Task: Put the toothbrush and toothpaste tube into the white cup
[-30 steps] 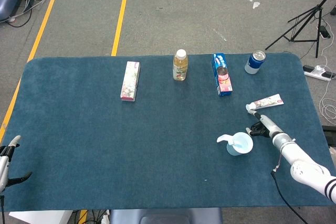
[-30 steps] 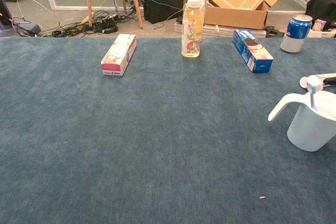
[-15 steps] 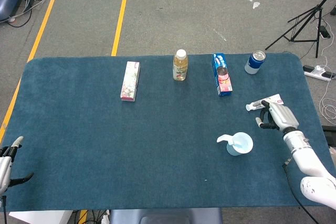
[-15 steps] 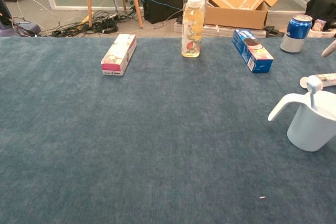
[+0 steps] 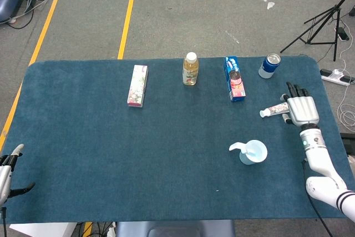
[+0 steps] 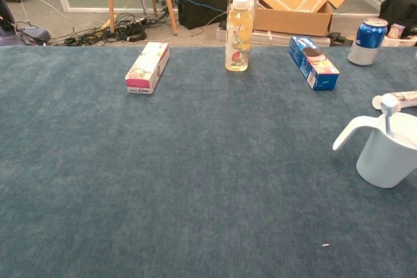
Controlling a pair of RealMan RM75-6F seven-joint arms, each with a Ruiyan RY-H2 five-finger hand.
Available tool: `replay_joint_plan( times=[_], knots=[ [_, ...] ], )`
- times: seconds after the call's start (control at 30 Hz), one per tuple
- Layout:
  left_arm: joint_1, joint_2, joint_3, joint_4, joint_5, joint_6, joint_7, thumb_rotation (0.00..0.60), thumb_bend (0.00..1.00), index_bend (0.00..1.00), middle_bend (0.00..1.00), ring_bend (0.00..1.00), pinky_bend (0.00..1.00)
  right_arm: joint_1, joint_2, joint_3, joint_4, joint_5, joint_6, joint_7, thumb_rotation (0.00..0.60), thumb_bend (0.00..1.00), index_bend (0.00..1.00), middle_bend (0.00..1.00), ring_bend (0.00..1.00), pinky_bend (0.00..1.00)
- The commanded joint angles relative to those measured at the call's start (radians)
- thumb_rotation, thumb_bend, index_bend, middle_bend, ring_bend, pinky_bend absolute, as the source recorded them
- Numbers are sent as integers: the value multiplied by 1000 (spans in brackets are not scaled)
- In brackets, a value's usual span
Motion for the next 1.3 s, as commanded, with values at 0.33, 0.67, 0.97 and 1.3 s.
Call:
replay_joint_plan(
  times=[0.33,0.67,0.97,1.3],
  knots=[
    [3,6,-1,-2,1,5,-10,600,0,64,256,223,282,86,-107,-45,209,-21,-139,-36,600,225,351,0,0,36],
    [6,6,0,-1,0,6,-12,600,0,64,256,224,283,116,-183,-64,359,-29,-221,-27,600,226,351,0,0,18],
    [4,6,-2,0,-3,2,-14,600,0,64,256,224,283,143,-249,-68,465,-54,-263,13,600,226,351,0,0,18],
    [4,9,-2,-1,-3,3,-18,600,0,64,256,224,284,163,-297,-76,537,-91,-283,59,600,226,351,0,0,19]
  ],
)
